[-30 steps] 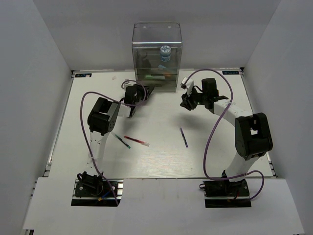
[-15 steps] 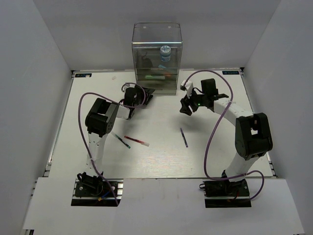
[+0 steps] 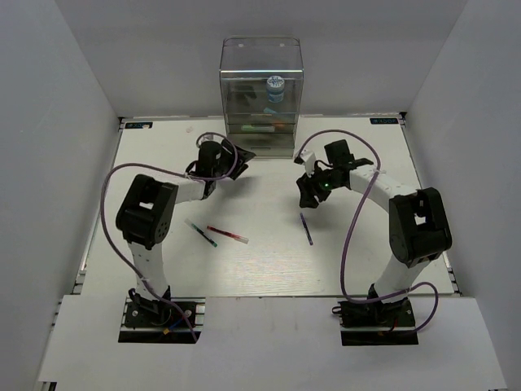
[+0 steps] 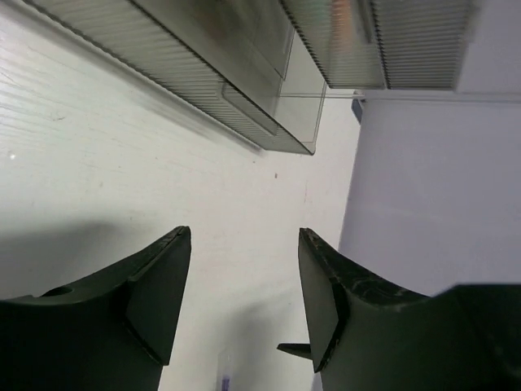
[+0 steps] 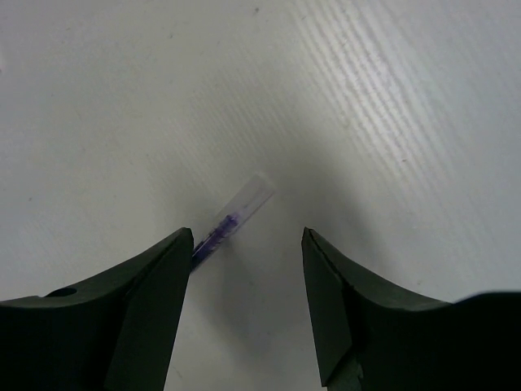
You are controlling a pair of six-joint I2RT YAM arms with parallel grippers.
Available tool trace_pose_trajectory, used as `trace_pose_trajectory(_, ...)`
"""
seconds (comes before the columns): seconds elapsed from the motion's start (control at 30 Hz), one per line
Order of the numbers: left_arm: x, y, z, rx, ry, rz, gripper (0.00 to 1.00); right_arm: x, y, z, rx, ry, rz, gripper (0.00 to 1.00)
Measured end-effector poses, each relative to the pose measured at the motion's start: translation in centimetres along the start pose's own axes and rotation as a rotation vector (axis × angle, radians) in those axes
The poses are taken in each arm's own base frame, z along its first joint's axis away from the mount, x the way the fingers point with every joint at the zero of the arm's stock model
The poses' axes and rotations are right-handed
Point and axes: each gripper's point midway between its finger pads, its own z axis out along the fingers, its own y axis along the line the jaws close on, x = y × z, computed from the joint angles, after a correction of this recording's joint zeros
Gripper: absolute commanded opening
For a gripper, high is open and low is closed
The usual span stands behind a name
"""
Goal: Sort the stationery into containers
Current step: Pick up the pen from the center of the board.
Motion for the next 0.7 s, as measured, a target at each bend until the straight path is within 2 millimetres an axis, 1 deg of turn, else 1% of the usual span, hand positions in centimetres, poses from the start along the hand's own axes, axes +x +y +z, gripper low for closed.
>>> trace_pose_trajectory(0.1, -0.8, -1.2, -2.1, -0.046, -0.017, 0.101, 0.68, 0.9, 1.5, 0.2, -0.027, 0.05, 0.023, 0.59)
trace_pose_trajectory(0.17, -1.7, -2.1, -4.0, -0.081, -0.043, 0.176, 0.74, 1.5, 2.4, 0.3, -0.04, 0.086, 0.039, 0.59)
trace_pose_trajectory(0.2, -2.2, -2.8, -5.1, -0.093, -0.061, 0.21, 0.8, 1.7, 2.8, 0.4, -0.046, 0.104, 0.049, 0.57)
trace_pose_trajectory(0.23, -2.8, -3.6, -6.3, -0.097, -0.083, 0.238, 0.99, 2.0, 3.2, 0.4, -0.048, 0.12, 0.056, 0.57)
trace_pose_trajectory(0.3, -3.7, -4.8, -8.8, -0.095, -0.13, 0.271, 0.99, 2.6, 3.8, 0.6, -0.047, 0.15, 0.072, 0.56)
trace_pose_trajectory(0.33, -4.1, -5.1, -10.3, -0.098, -0.158, 0.271, 0.99, 2.9, 4.0, 0.7, -0.04, 0.168, 0.079, 0.54)
trace_pose_trajectory(0.37, -4.4, -5.0, -11.9, -0.11, -0.183, 0.269, 0.99, 3.4, 4.2, 0.9, -0.032, 0.188, 0.089, 0.54)
trace_pose_trajectory(0.43, -4.6, -3.6, -14.3, -0.162, -0.22, 0.245, 0.99, 4.3, 4.5, 1.2, -0.013, 0.225, 0.107, 0.53)
trace_pose_trajectory(0.5, -4.4, -1.2, -16.1, -0.241, -0.242, 0.199, 0.99, 5.3, 4.6, 1.5, 0.01, 0.264, 0.123, 0.52)
trace_pose_trajectory(0.6, -3.4, 3.1, -17.8, -0.373, -0.236, 0.152, 0.99, 6.6, 4.7, 1.9, 0.043, 0.316, 0.143, 0.5)
trace_pose_trajectory(0.63, -3.0, 4.5, -18.3, -0.419, -0.227, 0.139, 0.99, 6.9, 4.8, 2.0, 0.051, 0.327, 0.145, 0.46)
trace_pose_trajectory(0.7, -2.5, 6.3, -19.2, -0.485, -0.226, 0.12, 0.99, 6.8, 4.6, 2.1, 0.079, 0.331, 0.141, 0.44)
